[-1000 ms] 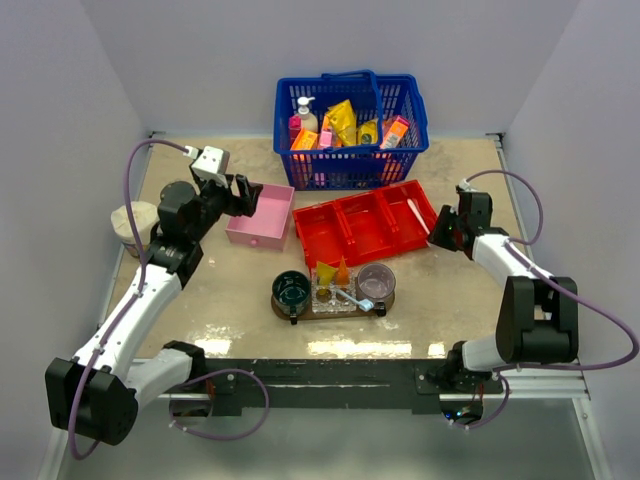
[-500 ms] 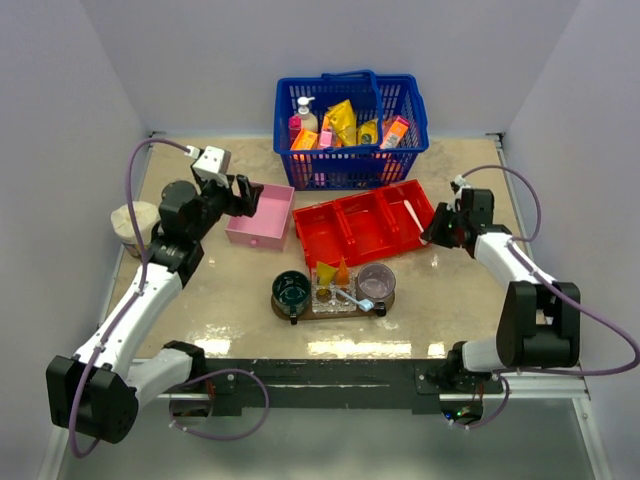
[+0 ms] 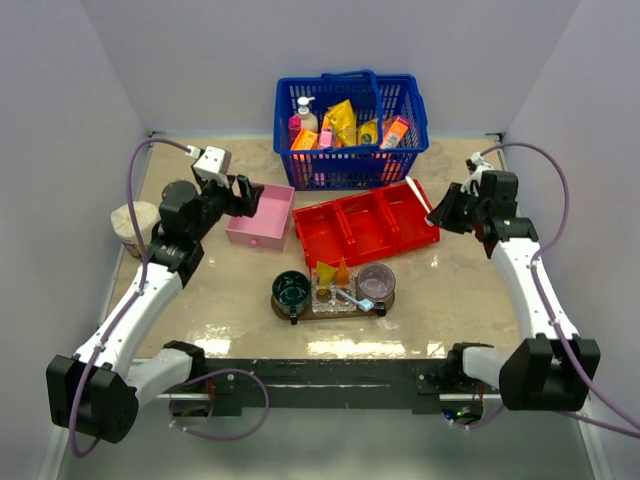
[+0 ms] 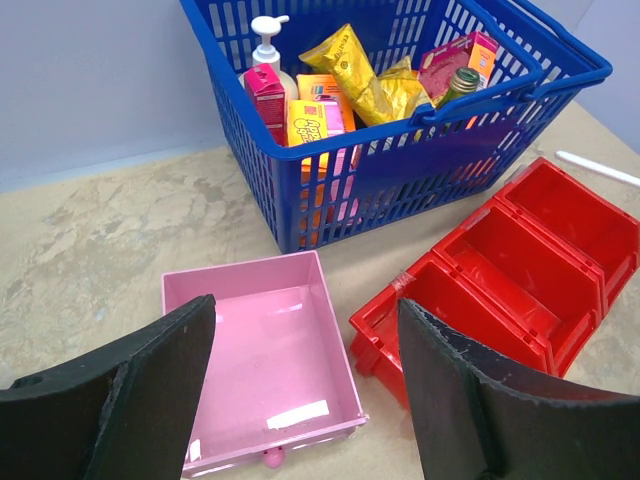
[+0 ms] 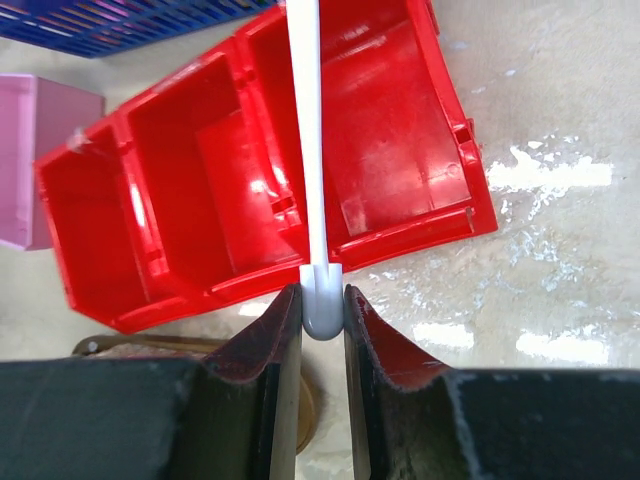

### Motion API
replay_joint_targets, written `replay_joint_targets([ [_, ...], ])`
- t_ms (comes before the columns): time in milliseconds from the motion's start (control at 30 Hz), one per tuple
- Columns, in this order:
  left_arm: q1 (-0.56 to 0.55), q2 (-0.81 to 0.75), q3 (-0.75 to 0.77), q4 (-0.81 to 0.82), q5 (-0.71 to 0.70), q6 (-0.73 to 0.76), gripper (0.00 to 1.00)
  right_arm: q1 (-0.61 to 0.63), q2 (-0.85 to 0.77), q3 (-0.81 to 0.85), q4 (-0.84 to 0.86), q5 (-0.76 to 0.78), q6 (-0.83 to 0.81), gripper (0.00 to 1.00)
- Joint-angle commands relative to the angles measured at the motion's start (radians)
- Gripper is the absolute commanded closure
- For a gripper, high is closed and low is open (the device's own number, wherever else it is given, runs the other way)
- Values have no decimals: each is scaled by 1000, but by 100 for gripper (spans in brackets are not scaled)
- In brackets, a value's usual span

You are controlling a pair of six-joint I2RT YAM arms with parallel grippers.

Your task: Prepare toiletry sets of a toothbrush and toothpaste on the tray

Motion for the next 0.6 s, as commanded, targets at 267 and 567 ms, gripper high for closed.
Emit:
replay_joint_targets([
  [267,-79,-39,-9,113,167,88,23,11,-152,136,-135,-200,68,100],
  [567,-338,-81,-19,170,349,397,26,331,-108,238,-284,-141,75,100],
])
